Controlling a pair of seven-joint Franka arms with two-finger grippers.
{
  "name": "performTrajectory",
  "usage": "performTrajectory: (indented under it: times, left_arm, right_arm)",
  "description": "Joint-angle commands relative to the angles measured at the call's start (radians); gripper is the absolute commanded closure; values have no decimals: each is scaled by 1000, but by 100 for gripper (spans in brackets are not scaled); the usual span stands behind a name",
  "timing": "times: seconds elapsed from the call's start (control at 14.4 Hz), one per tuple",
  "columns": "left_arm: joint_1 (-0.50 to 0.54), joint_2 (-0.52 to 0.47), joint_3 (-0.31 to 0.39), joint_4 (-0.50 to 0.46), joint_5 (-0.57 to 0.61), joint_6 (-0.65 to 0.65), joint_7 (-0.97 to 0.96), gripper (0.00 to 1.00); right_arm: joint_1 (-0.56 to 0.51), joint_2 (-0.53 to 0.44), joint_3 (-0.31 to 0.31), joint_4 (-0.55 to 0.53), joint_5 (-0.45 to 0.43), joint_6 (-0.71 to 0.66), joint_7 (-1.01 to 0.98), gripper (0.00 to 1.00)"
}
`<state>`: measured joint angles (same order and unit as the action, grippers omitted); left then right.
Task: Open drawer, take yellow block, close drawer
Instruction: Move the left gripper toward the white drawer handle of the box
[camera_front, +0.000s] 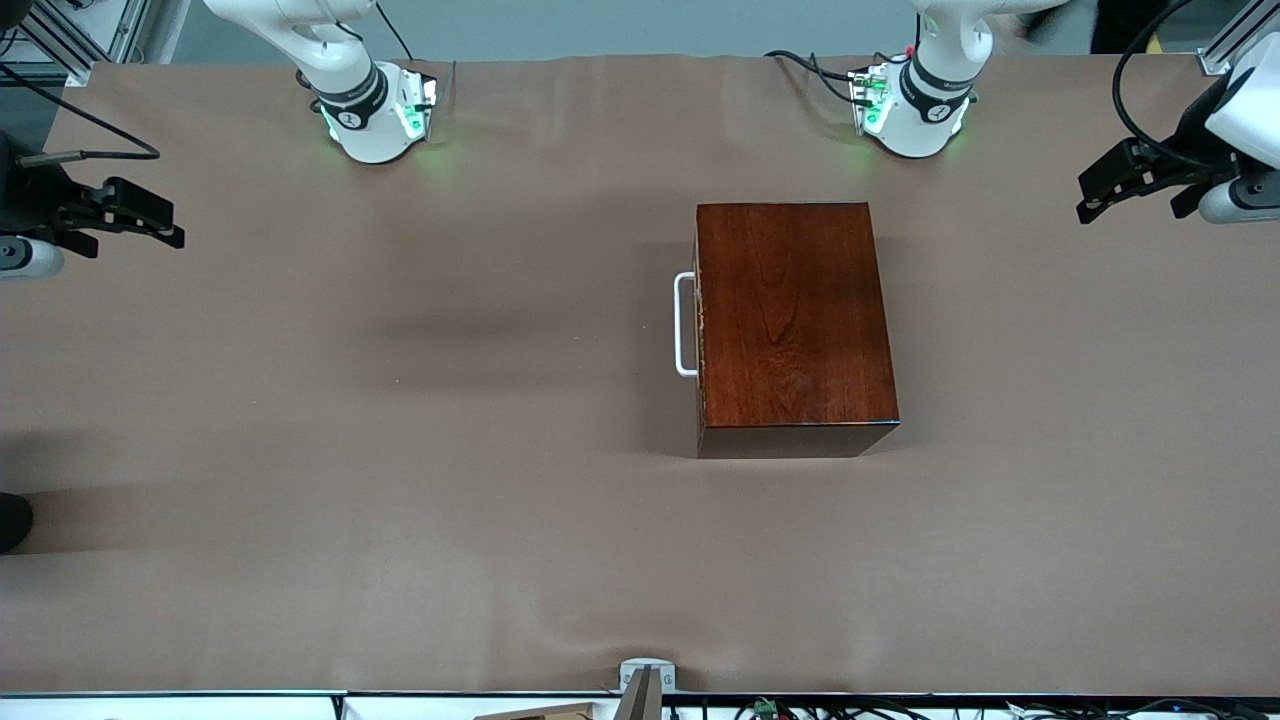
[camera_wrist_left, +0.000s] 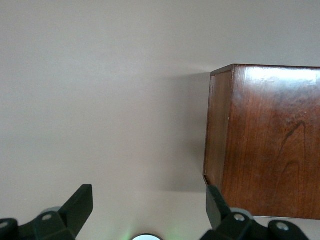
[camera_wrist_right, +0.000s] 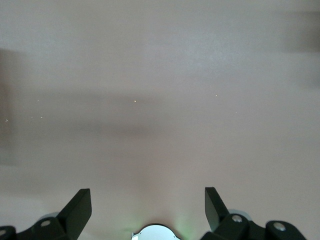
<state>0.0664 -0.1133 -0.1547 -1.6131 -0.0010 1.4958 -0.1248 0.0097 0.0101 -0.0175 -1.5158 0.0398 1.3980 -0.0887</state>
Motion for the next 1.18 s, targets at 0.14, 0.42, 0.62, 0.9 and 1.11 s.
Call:
performTrajectory:
  times: [0.14,0.42,0.62,0.9,1.11]
  left_arm:
    - [-3,14,-9,33,24,-19,-16,0]
    - [-48,35,-61,59,22,-28,-24,0]
    - [-60,75,-165,94,24,-29,-33,0]
    - [-66,176,-319,137,23,-28,-177,0]
    - [-193,305,-356,234,74,-25,-365,0]
  right_arm:
    - [-19,-15,11,-9,-6,3,-16,0]
    - [-16,-12,11,2,-14,3,-16,0]
    - [-16,-12,11,2,-14,1,-16,0]
    - [-17,-12,11,2,-12,1,-16,0]
    - [-17,-12,11,2,-12,-1,-16,0]
